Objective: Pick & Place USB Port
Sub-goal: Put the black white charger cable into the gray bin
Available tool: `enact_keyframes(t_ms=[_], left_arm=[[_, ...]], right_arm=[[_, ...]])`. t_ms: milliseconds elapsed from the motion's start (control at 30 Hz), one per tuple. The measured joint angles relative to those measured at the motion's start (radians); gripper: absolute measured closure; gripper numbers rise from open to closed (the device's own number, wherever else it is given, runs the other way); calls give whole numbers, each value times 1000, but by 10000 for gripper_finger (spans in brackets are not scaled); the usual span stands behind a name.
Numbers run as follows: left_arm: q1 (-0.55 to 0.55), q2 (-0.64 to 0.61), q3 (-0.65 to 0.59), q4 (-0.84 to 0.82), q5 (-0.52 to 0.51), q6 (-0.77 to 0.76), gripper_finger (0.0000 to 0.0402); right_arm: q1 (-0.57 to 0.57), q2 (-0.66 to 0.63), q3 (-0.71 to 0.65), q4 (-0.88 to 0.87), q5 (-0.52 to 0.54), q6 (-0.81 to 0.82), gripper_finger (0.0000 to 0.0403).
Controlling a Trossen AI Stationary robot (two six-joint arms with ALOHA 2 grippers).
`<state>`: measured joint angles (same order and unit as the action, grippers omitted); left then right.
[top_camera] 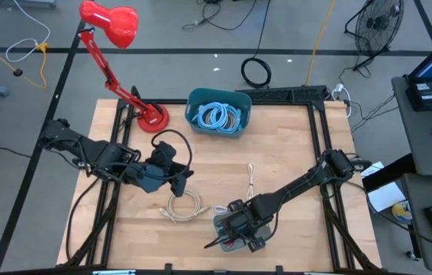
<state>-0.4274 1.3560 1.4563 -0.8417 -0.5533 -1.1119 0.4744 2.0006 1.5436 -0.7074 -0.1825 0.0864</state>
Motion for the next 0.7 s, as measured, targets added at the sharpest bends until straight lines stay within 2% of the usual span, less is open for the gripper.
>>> enact_keyframes(t_ms=[267, 500, 700], left_arm=[[0, 0, 0, -1, 0, 15, 270], [0, 0, 0, -11, -3, 17, 270], [0, 0, 0, -38, -5, 10, 270]], right_arm=[[8, 0, 0, 0, 5, -45, 385], [8, 0, 1, -46, 84, -130, 385], [8, 0, 1, -56, 83, -126, 385]])
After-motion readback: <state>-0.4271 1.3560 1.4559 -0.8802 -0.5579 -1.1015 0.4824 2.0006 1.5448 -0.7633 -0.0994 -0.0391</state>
